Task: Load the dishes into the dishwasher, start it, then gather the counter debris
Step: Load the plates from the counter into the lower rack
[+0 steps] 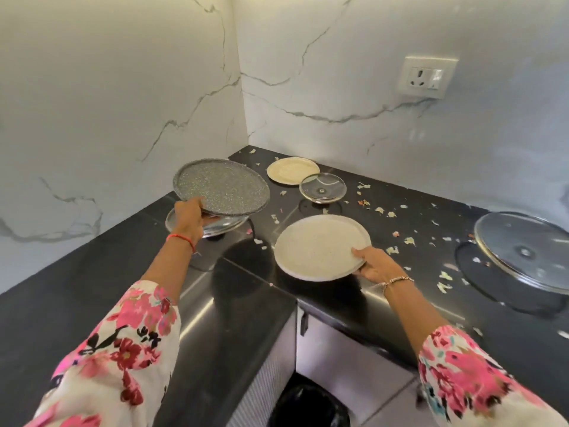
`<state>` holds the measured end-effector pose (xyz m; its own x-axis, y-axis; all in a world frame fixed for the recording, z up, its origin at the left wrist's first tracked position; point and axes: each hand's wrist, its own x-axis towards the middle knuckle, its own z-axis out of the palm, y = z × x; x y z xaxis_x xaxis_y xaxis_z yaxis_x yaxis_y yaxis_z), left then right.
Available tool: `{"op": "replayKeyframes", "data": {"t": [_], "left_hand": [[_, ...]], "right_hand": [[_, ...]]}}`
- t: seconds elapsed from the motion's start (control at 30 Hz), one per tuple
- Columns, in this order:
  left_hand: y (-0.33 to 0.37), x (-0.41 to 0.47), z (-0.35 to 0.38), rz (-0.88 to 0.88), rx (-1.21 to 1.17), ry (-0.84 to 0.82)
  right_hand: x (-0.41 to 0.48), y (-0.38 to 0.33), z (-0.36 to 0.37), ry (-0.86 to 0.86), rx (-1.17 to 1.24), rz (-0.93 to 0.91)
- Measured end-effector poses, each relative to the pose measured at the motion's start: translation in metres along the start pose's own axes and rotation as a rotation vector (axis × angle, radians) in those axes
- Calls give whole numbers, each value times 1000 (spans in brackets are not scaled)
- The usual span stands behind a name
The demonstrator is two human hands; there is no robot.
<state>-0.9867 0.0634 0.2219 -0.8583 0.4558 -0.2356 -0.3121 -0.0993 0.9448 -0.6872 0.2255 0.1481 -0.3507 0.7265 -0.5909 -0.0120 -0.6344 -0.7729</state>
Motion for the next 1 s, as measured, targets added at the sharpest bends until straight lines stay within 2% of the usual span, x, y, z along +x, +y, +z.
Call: {"op": "replayKeyframes", "data": {"t": [0.13,0.23,0.53,0.77,1.0], "left_hand": [[-22,-101,-5,-40,-81,-22],[-49,-161,-14,-58,-69,15],[-131,-291,-51,-44,-7,-23],[-195,-397,-105,-91,26,-40],[-239,-529,-164,-178,89,-117]], "right_hand": [[-55,27,-50,-23,129,-34],[-101,47,-89,29,198,-50],[-201,110,-196,61,201,-92],[-291,200,-276,115,216,-149],[-391,299,-348,238,208,-54]]}}
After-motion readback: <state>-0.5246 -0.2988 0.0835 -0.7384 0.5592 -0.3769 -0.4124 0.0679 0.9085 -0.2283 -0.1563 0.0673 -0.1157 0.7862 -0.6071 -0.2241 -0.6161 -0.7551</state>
